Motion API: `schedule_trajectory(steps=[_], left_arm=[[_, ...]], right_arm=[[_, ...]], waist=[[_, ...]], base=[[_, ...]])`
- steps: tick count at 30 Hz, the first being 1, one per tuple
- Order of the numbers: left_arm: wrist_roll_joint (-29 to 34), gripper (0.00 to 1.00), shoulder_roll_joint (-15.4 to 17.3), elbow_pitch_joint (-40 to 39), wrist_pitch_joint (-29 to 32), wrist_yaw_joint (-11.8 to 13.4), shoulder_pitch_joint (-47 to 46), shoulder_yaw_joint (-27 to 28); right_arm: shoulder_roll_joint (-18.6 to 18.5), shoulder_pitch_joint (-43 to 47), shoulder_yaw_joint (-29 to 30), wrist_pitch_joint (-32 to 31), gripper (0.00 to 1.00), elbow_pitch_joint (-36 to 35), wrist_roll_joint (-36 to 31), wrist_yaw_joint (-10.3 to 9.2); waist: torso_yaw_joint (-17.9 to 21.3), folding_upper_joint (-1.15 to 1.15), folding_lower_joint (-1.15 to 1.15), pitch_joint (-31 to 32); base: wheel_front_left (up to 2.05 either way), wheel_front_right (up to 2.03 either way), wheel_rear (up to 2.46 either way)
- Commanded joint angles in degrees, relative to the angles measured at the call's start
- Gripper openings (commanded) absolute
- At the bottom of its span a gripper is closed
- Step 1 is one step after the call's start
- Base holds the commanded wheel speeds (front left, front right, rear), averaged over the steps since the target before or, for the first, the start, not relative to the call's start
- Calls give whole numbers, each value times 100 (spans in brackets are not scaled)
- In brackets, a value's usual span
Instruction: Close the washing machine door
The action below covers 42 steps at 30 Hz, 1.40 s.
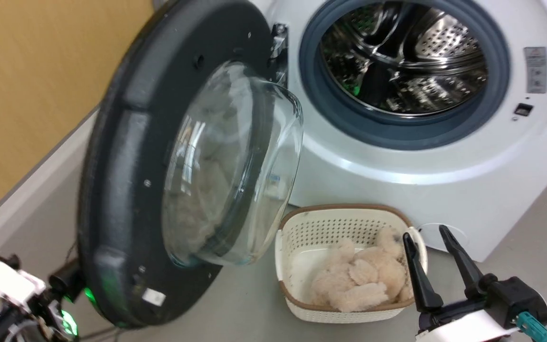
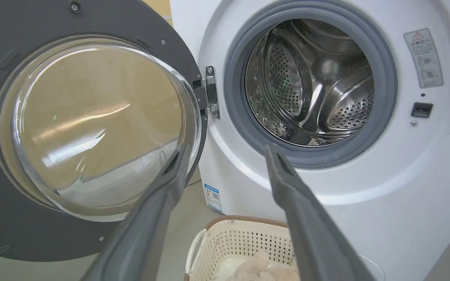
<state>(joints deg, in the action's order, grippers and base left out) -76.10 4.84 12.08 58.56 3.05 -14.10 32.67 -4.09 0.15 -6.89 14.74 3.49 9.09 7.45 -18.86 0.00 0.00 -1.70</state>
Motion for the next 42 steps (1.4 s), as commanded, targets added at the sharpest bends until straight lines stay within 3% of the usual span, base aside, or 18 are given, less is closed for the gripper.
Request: schedule_trajectory(steps=[1, 9, 16, 28, 42], left_arm=[[-62, 0, -66, -132, 73, 43, 136, -85], [-843, 0, -192, -1036, 39, 478, 884, -914], [-1625, 0, -195, -1588, -585, 532, 1443, -1984], [-2092, 0, -196, -1767, -1376, 251, 1440, -3369], [-2067, 0, -196, -712, -2774, -193, 65, -3788]], right_arm=[[22, 76, 33, 26, 100, -17, 26, 3], [55, 124, 120, 26, 100, -57, 13, 3], [69, 87, 151, 26, 100, -82, -8, 3], [89, -120, 165, 26, 100, -147, -35, 3], [119, -193, 140, 26, 100, -229, 79, 3]], waist=[[83, 0, 0, 63], [548, 0, 0, 80], [1167, 0, 0, -119], [2443, 0, 0, -625], [3701, 0, 0, -1208]], base=[[0, 0, 0], [0, 0, 0], [0, 0, 0], [0, 0, 0], [0, 0, 0]])
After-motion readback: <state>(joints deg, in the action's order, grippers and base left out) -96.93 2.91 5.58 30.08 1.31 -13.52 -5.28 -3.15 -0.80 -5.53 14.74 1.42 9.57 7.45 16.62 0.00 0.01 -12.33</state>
